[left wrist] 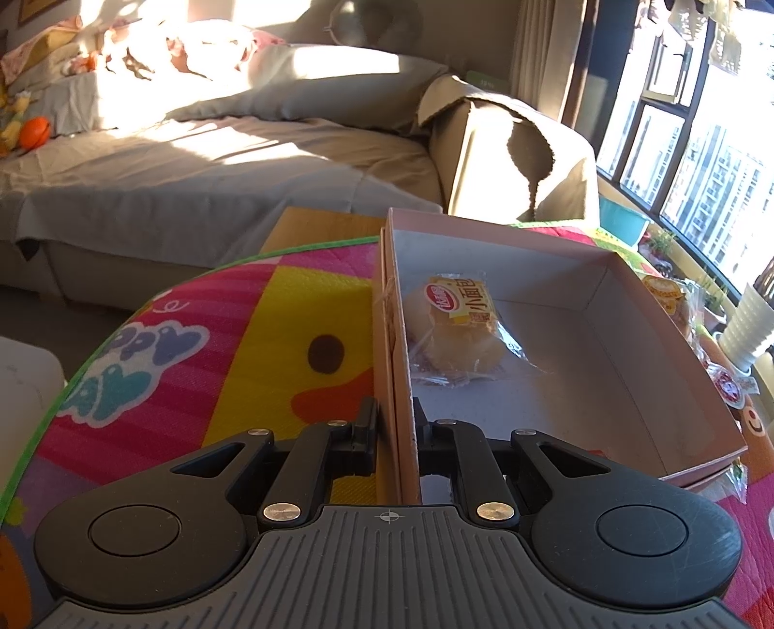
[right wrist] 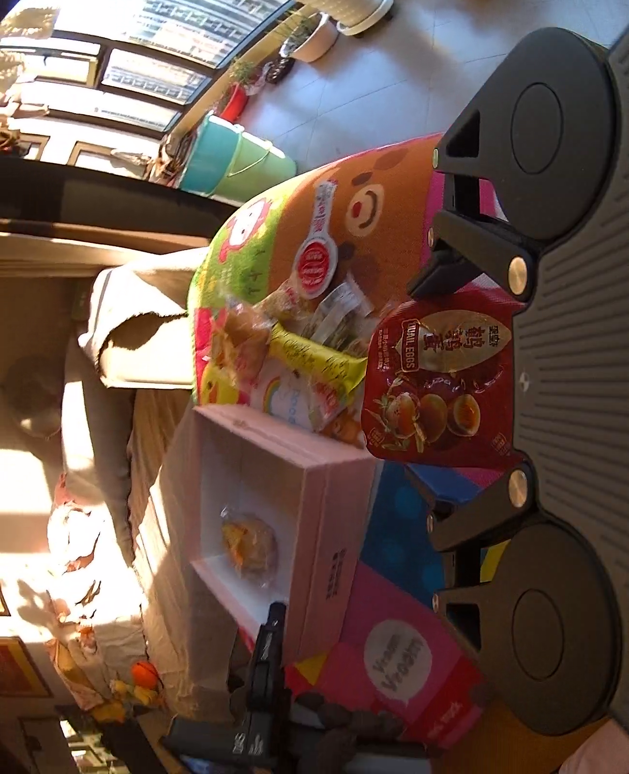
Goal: Organize objects
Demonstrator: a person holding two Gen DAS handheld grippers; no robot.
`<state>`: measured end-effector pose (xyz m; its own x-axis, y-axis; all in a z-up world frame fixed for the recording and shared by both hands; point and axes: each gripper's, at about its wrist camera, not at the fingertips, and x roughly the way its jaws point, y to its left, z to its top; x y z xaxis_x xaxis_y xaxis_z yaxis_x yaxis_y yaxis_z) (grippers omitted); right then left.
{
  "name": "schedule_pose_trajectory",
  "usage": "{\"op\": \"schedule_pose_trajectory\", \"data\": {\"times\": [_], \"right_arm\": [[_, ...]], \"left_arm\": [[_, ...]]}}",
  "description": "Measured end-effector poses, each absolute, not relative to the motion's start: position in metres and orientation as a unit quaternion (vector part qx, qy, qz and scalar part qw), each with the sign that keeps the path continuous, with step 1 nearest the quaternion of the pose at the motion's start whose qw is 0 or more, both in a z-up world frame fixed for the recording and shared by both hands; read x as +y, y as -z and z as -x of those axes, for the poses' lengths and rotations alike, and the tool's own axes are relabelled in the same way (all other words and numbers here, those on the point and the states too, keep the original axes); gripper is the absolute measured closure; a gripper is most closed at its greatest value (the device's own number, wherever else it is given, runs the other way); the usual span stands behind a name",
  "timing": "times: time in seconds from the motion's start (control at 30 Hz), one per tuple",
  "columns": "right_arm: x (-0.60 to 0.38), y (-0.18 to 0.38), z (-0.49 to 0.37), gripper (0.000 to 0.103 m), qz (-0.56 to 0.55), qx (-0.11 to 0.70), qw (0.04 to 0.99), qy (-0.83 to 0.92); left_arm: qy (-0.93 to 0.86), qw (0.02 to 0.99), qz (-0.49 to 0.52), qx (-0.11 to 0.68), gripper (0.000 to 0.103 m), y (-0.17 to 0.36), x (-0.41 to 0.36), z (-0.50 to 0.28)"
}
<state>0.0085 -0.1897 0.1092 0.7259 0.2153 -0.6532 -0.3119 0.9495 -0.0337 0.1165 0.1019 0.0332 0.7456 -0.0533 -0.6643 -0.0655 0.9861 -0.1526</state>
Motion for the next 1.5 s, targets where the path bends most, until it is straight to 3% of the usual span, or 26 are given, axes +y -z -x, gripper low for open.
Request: {"op": "schedule_pose_trajectory", "data": {"times": [0.3, 0.8, 0.9, 1.0, 1.3, 1.5], "right_arm": [[-0.125, -0.181, -0.059, 0.03, 0.11, 0.268, 0.942, -0.171], [-0.018, -0.158, -0.127, 0.03, 0.169, 0.3, 0.919, -0.192], [-0.016, -0.154, -0.13, 0.03, 0.158, 0.305, 0.917, -0.203], [-0.017, -0.152, -0.131, 0.018, 0.15, 0.304, 0.917, -0.212], [-0.039, -0.144, -0.136, 0.018, 0.134, 0.311, 0.919, -0.204], [-0.109, -0.122, -0.154, 0.017, 0.099, 0.345, 0.923, -0.139]], "left_arm": [[0.0, 0.931, 0.089, 0.355, 0.089, -0.032, 0.104, -0.115], [0.01, 0.93, 0.088, 0.356, 0.088, -0.033, 0.107, -0.114], [0.01, 0.93, 0.088, 0.356, 0.088, -0.033, 0.106, -0.114], [0.01, 0.93, 0.088, 0.356, 0.088, -0.033, 0.106, -0.114], [0.009, 0.93, 0.085, 0.357, 0.088, -0.033, 0.105, -0.114], [0.009, 0.93, 0.083, 0.358, 0.088, -0.033, 0.104, -0.114]]}}
